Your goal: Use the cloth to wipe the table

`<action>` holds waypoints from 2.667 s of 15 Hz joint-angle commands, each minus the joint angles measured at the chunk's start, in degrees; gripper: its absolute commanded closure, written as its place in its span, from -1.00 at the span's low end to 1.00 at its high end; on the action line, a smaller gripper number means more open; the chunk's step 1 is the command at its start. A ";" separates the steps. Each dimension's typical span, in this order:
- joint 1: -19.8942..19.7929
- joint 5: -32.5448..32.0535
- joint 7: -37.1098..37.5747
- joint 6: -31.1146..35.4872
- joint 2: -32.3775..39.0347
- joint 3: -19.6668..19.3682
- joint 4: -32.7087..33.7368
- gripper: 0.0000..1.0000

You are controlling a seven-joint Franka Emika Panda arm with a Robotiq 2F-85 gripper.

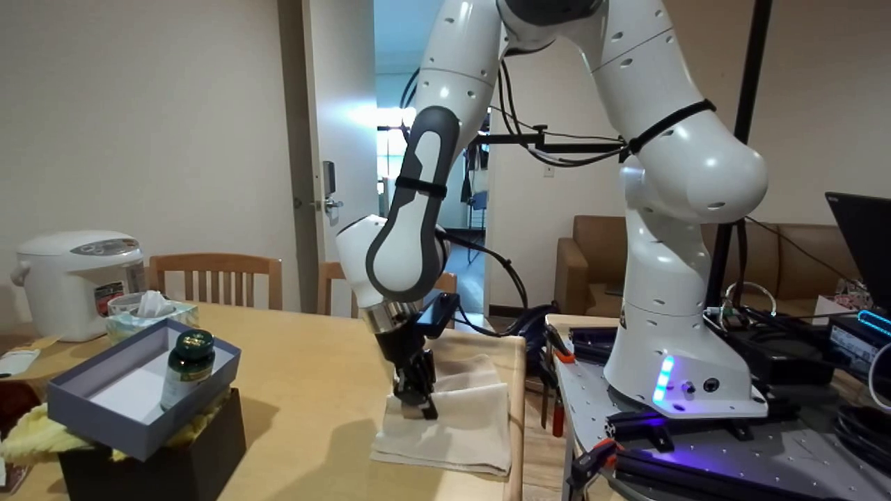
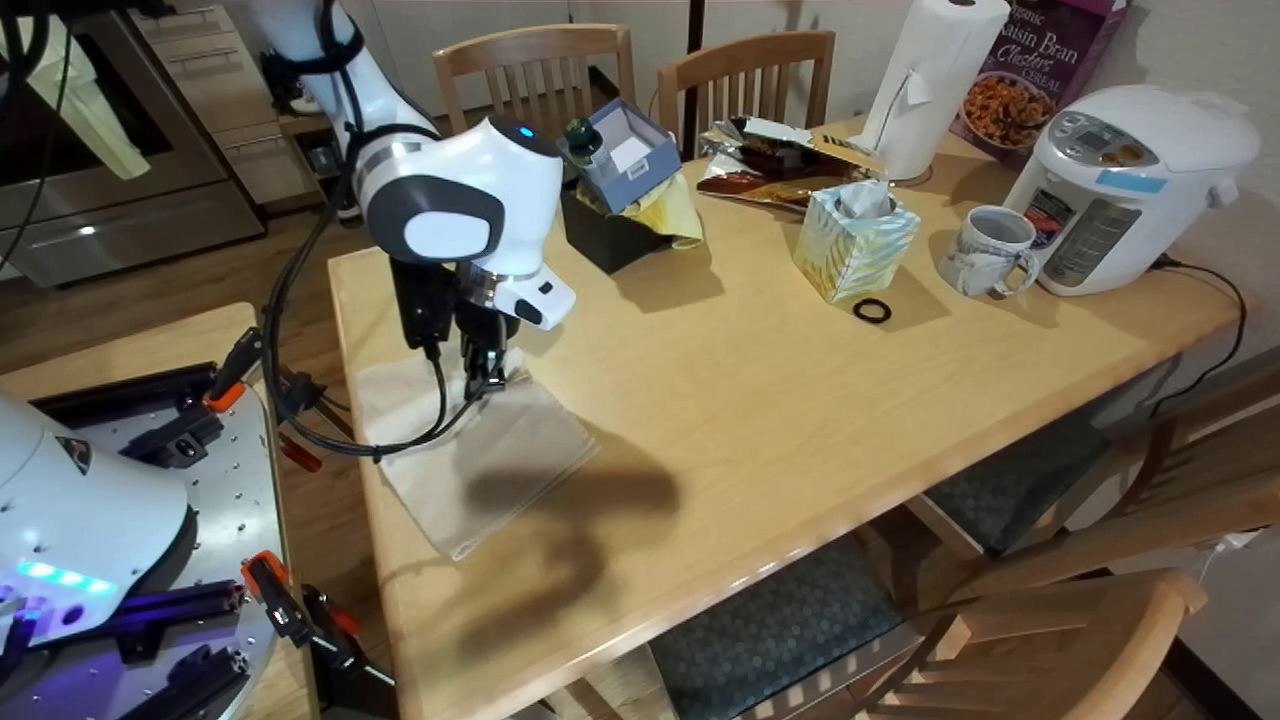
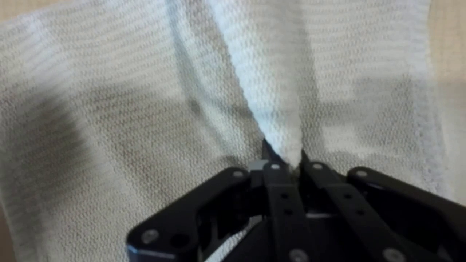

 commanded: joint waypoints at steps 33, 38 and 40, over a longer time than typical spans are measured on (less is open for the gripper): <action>9.55 3.93 2.47 3.87 -13.36 13.71 -8.80 -1.00; 7.49 4.77 -6.67 2.90 -24.31 15.96 -10.40 -1.00; 8.54 3.66 -3.63 3.58 -20.27 14.74 -7.55 -1.00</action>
